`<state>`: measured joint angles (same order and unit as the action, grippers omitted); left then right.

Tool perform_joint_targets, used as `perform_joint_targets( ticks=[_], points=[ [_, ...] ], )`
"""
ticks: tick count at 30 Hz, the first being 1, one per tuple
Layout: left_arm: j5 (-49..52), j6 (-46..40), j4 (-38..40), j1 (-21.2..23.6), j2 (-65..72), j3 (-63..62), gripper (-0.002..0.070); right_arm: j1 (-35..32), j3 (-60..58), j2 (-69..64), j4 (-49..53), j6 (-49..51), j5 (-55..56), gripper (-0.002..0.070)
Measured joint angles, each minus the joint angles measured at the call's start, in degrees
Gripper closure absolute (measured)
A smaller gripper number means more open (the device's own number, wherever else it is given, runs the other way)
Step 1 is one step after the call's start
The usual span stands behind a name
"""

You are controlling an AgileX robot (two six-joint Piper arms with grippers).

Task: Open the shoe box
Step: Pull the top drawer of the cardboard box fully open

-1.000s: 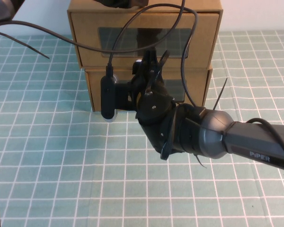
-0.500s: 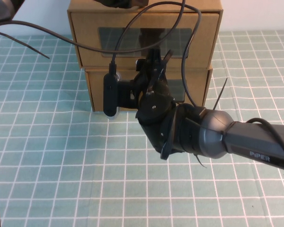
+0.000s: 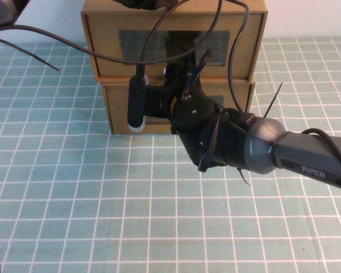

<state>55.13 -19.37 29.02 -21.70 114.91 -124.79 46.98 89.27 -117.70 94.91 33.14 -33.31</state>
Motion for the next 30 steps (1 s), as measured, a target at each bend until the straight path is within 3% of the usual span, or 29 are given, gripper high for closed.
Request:
perform_joint_targets(
  ticks=[5, 8, 30],
  points=[
    [0.0, 0.0, 0.0, 0.0, 0.0, 0.0, 0.0678, -0.13, 0.48, 0.0, 0.7, 0.0, -0.13, 0.0568],
    [-0.12, -0.07, -0.12, 0.0, 0.0, 0.0, 0.0678, -0.13, 0.59, -0.12, 0.55, -0.13, -0.08, 0.0647],
    [-0.01, -0.07, -0.12, 0.0, 0.0, 0.0, 0.0678, 0.23, 0.59, -0.21, 0.77, -0.32, 0.11, 0.0665]
  ],
)
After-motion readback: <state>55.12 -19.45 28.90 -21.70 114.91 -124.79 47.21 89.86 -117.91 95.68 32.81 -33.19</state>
